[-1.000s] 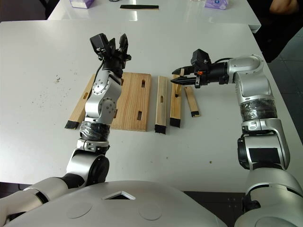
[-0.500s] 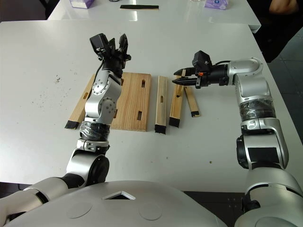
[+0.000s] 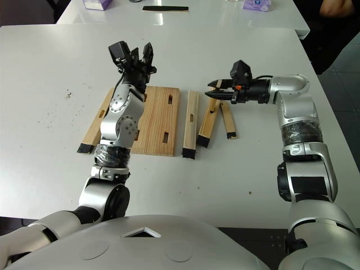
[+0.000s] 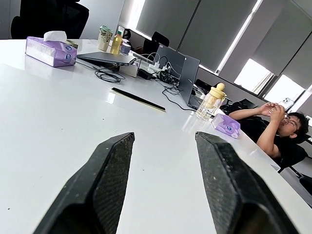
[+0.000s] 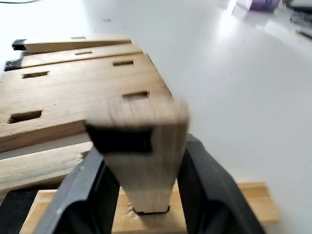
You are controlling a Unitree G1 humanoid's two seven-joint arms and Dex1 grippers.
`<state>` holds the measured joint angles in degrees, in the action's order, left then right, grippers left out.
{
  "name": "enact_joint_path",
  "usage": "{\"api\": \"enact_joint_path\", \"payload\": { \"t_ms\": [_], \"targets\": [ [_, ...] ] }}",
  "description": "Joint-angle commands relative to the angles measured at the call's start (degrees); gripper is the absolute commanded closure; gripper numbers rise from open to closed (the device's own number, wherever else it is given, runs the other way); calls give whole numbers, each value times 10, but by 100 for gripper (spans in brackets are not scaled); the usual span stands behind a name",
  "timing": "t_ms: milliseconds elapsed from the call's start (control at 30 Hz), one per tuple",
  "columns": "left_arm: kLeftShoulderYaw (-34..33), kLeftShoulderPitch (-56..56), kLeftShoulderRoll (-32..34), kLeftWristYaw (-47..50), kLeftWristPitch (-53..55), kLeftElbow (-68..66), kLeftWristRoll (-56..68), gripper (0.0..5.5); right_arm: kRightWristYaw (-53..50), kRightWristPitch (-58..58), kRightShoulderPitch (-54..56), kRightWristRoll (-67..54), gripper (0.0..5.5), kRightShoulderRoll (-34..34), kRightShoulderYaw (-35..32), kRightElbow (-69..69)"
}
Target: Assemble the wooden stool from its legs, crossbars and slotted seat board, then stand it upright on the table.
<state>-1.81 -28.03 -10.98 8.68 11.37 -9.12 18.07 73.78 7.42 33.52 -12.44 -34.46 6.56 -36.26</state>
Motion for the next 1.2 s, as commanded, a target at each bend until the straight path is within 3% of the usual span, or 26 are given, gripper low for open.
{"api": "enact_joint_path", "payload": {
  "t_ms": [33, 100, 300, 467, 600, 867, 1200],
  "targets": [
    [-4, 2, -21, 5, -1, 5, -2, 317, -15, 22, 2, -22, 310, 2, -28, 53],
    [-4, 3, -22, 6, 0, 7, -1, 317, -22, 35, -11, -23, 283, -2, -32, 80],
    [-3, 14, -23, 7, 6, 21, 2, 317, -32, 46, -68, -4, 283, -51, -41, 161],
    [-3, 21, -20, 7, 8, 31, 1, 317, -17, 113, -58, -63, 283, -83, -82, 245],
    [-6, 23, -17, 8, 11, 34, 1, 317, -88, 181, -7, -132, 283, -23, -112, 313],
    [-6, 2, -19, 2, 4, 2, 0, 317, -247, 121, -5, -23, 283, 103, -15, 278],
    [-9, -1, -21, 1, 2, -3, 5, 317, -259, 156, -9, -62, 283, 85, -65, 334]
  ]
}}
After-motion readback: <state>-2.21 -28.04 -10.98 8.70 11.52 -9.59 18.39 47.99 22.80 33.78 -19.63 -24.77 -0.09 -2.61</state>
